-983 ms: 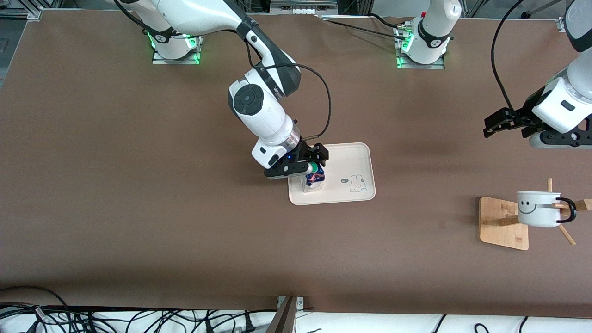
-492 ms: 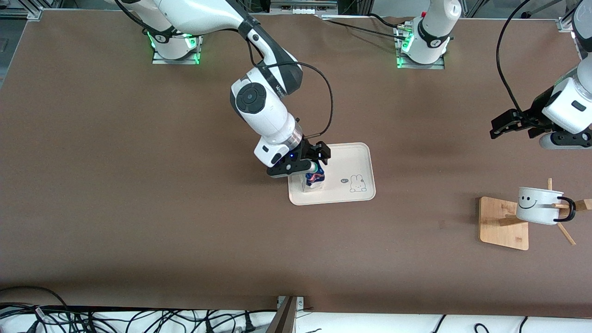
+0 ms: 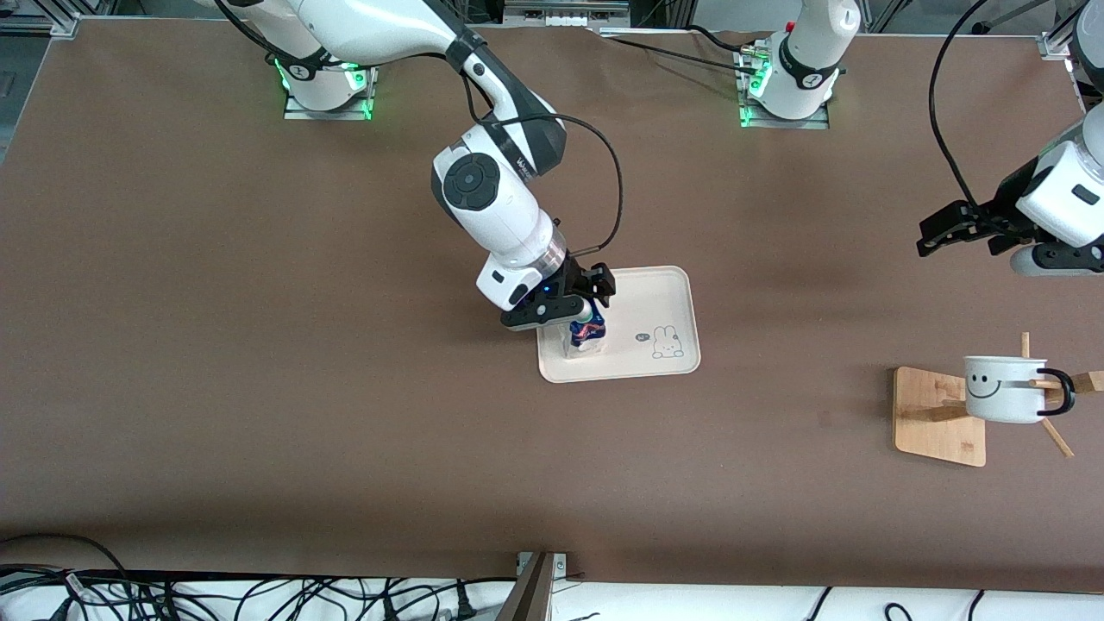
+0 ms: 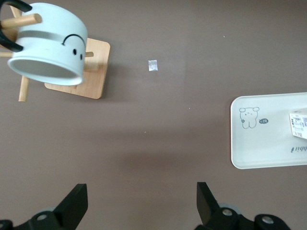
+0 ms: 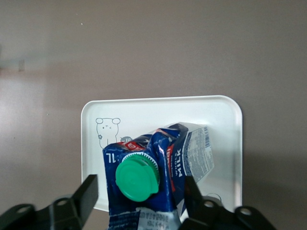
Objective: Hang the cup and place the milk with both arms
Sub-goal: 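Grasp the blue milk carton on the tray with the right gripper, then lift the milk carton and carry it away from the tray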
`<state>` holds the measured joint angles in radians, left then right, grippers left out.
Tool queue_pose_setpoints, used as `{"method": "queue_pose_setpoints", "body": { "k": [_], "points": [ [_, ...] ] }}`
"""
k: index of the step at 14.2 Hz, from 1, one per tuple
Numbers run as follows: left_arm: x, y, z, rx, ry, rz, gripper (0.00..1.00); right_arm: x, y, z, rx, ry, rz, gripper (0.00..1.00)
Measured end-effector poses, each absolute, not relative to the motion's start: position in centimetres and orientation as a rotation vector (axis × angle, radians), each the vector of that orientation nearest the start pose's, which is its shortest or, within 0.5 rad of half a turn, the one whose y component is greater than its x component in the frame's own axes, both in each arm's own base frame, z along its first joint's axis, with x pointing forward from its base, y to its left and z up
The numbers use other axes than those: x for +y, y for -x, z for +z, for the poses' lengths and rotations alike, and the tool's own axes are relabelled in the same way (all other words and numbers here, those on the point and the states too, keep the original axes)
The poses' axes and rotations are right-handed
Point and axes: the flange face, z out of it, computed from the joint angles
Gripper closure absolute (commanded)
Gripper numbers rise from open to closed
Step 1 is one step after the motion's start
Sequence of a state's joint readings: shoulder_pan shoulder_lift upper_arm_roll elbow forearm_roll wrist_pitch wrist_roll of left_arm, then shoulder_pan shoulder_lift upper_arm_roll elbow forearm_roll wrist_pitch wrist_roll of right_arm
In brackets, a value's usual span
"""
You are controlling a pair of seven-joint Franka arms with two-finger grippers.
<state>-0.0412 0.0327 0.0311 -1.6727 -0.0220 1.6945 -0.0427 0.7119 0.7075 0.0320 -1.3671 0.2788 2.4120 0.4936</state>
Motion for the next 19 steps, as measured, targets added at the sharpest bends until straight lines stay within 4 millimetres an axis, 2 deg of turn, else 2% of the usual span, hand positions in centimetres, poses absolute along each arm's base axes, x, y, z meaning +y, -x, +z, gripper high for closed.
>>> {"method": "queue_pose_setpoints", "body": {
  "k": [1,3,5,9,12,14,16,17,19],
  "points": [
    [-1.5,-57.1,57.2,-0.036,3.162,0.019,0.0,51.3,-56.4,33.3,-0.107,2.749,-0.189,0.81],
    [-3.0,-57.0,57.8,0.005,3.163,0.013,0.0,51.3,-56.4,33.0,-0.149,2.751,-0.194,1.0],
    [-3.5,-56.8,58.1,0.022,3.163,0.015,0.0,51.3,-56.4,32.7,-0.161,2.753,-0.192,1.0],
    [-3.2,-56.7,58.5,0.012,3.163,0.006,0.0,51.3,-56.4,32.6,-0.161,2.754,-0.19,1.0],
    [-3.2,-56.6,58.6,0.009,3.163,0.008,0.0,51.2,-56.9,33.6,-0.158,2.747,-0.205,1.0],
    [-3.0,-56.5,58.6,-0.001,3.163,0.018,0.0,50.0,-57.6,35.8,-0.154,2.772,-0.163,1.0],
    [-2.7,-56.5,58.6,-0.01,3.163,0.022,0.0,47.3,-59.1,40.2,-0.131,2.791,-0.119,1.0],
    [-2.6,-56.5,58.5,-0.013,3.163,0.023,0.0,45.2,-60.0,42.8,-0.112,2.809,-0.089,1.0],
    [-2.6,-56.5,58.5,-0.014,3.163,0.026,0.0,39.5,-61.8,47.9,-0.045,2.868,-0.026,1.0]
  ]
}}
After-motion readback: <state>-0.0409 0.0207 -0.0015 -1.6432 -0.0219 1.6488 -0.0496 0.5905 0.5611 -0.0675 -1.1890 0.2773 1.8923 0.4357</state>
